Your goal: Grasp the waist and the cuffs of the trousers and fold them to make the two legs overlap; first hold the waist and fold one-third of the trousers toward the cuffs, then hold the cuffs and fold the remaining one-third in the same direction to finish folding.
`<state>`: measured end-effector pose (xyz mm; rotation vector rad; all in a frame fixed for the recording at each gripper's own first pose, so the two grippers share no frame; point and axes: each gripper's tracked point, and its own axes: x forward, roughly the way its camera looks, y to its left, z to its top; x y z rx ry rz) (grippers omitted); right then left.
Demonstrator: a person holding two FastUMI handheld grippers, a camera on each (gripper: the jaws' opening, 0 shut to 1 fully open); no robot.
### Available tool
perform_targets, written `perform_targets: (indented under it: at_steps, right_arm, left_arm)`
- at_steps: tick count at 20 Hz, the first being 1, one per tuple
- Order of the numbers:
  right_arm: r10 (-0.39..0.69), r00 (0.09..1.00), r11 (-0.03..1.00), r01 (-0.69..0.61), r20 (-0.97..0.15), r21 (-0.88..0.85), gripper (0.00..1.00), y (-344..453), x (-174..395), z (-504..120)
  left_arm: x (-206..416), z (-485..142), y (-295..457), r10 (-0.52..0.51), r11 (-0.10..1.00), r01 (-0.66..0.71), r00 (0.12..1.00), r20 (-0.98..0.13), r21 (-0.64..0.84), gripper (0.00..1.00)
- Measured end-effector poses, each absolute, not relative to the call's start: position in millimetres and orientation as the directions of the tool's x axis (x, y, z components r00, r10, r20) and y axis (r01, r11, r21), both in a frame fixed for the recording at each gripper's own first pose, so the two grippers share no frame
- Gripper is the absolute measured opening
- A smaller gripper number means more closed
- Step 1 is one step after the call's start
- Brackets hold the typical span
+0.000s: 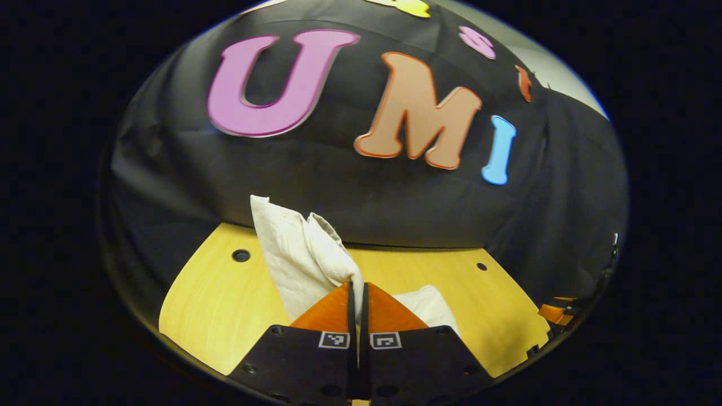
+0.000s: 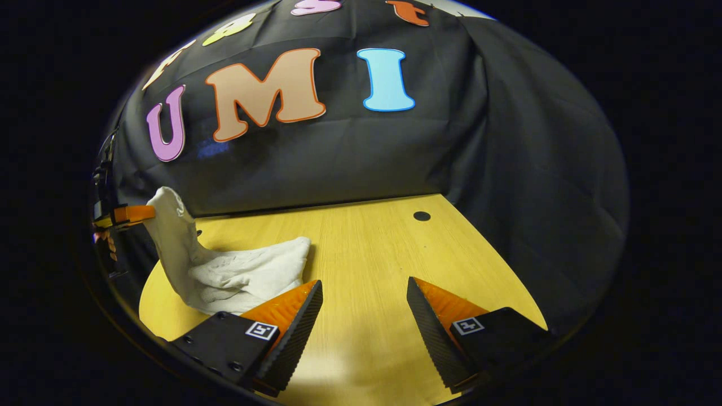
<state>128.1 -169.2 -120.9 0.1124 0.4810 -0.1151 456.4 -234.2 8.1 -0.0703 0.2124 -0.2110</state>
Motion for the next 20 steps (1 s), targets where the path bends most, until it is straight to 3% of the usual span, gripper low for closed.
perform_targets:
  at_steps: [5,6,8,9,10,12,13,14,18,20]
  right_arm:
    - [-0.079,0.874,0.985,0.141,-0.479,0.097,0.92,-193.6,126.0,-127.7]
    - [-0.08,0.874,0.986,0.141,-0.479,0.093,0.96,-197.8,124.0,-129.6]
    - [-0.082,0.87,0.987,0.139,-0.486,0.083,0.96,-205.1,122.9,-133.3]
    - [-0.077,0.868,0.987,0.137,-0.49,0.087,0.96,-206.2,122.1,-134.3]
    - [-0.07,0.868,0.987,0.133,-0.491,0.094,0.92,-205.6,122.1,-134.7]
    - [-0.059,0.871,0.988,0.122,-0.488,0.098,0.96,-202.0,120.9,-132.8]
    - [-0.052,0.872,0.988,0.115,-0.487,0.1,0.92,-199.6,120.2,-132.2]
    - [-0.043,0.873,0.989,0.107,-0.486,0.104,0.92,-194.8,119.5,-132.2]
    - [0.008,0.879,0.989,0.063,-0.477,0.133,0.92,-166.4,114.4,-128.1]
    - [0.036,0.884,0.988,0.038,-0.466,0.148,0.97,-149.1,112.6,-124.7]
  left_arm:
    - [459.6,-23.2,-329.9,-0.312,0.942,0.333,0.913,-0.264,0.037,0.0]
    - [460.6,-36.4,-340.3,-0.323,0.935,0.351,0.905,-0.278,0.056,0.0]
    - [459.3,-65.1,-365.8,-0.374,0.909,0.412,0.875,-0.308,0.066,0.07]
    - [454.3,-85.9,-378.7,-0.399,0.894,0.443,0.85,-0.343,0.059,0.06]
    - [447.1,-100.9,-389.9,-0.424,0.879,0.475,0.821,-0.382,0.046,0.28]
    - [432.2,-124.5,-398.0,-0.422,0.874,0.484,0.8,-0.426,0.043,0.71]
    - [429.2,-130.8,-395.1,-0.41,0.879,0.475,0.802,-0.435,0.046,0.93]
    - [423.9,-129.2,-390.5,-0.405,0.883,0.467,0.802,-0.438,0.039,0.99]
    - [410.7,-119.7,-369.4,-0.356,0.92,0.391,0.828,-0.433,-0.009,0.95]
    - [401.0,-116.9,-350.4,-0.311,0.94,0.342,0.844,-0.438,-0.008,0.96]
